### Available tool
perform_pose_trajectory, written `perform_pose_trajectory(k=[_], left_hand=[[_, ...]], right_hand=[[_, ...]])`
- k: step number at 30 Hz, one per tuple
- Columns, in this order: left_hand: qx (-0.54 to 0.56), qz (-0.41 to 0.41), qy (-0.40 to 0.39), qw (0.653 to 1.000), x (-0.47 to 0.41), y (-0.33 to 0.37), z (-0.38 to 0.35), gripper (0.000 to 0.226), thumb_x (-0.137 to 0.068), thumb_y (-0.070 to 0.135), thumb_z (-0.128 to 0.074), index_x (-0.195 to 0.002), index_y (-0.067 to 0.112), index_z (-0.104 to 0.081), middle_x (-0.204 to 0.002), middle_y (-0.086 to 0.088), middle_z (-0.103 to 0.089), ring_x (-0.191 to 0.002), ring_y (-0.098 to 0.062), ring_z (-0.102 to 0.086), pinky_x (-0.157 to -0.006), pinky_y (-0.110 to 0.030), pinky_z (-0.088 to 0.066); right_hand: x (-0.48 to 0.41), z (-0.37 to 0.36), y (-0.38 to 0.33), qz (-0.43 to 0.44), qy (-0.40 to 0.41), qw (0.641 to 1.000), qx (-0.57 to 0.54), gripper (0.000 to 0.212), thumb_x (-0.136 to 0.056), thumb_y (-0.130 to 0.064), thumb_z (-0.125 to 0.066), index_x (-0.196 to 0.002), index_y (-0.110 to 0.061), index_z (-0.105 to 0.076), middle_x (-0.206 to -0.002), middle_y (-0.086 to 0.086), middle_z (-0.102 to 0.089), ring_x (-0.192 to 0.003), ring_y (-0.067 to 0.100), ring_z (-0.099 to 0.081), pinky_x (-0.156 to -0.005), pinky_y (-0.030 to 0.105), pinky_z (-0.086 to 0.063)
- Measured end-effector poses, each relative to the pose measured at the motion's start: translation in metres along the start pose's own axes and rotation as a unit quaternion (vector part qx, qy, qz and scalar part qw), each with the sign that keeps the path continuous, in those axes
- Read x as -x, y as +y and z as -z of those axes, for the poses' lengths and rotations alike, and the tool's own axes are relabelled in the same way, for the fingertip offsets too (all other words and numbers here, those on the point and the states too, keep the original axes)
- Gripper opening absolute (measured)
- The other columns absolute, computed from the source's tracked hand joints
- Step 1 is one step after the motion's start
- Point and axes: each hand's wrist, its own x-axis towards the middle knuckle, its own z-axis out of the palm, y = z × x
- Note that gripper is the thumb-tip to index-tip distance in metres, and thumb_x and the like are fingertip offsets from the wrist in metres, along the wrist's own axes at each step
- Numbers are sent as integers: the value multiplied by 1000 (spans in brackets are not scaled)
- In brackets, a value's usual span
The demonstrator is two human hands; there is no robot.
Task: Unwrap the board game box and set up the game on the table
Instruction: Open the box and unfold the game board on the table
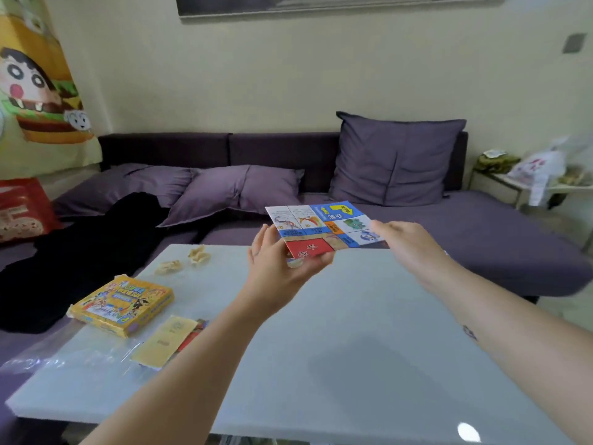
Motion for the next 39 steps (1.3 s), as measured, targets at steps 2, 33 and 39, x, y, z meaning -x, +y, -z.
perform_pose_trajectory(k=[2, 33, 39], left_hand=[[61, 26, -18, 998, -4, 11, -4, 38, -66, 76, -58, -96, 53, -57, -118, 27, -57, -114, 16, -44, -116, -53, 1], [431, 194, -56, 879, -19, 40, -13, 31, -103, 32, -27, -109, 42, -56, -101, 12, -72, -97, -9, -67, -91, -43, -47], [419, 209, -58, 882, -15, 43, -17, 30, -104, 33, -26, -117, 43, -51, -110, 13, -68, -108, -10, -60, -101, -49, -40]], right_hand=[[0, 10, 1, 9, -1, 999, 45, 45, -94, -40, -45, -84, 2, -57, -81, 22, -50, -70, 17, -40, -61, 31, -27], [-11, 5, -12, 276, 234, 930, 68, 24, -91, -11, -60, -68, -1, -62, -68, -5, -37, -59, 4, -38, -56, 6, -31], [-7, 8, -28, 275, 138, 952, -2, 31, -93, -5, -52, -123, -12, -58, -96, -11, -63, -74, -9, -58, -63, 7, -47]])
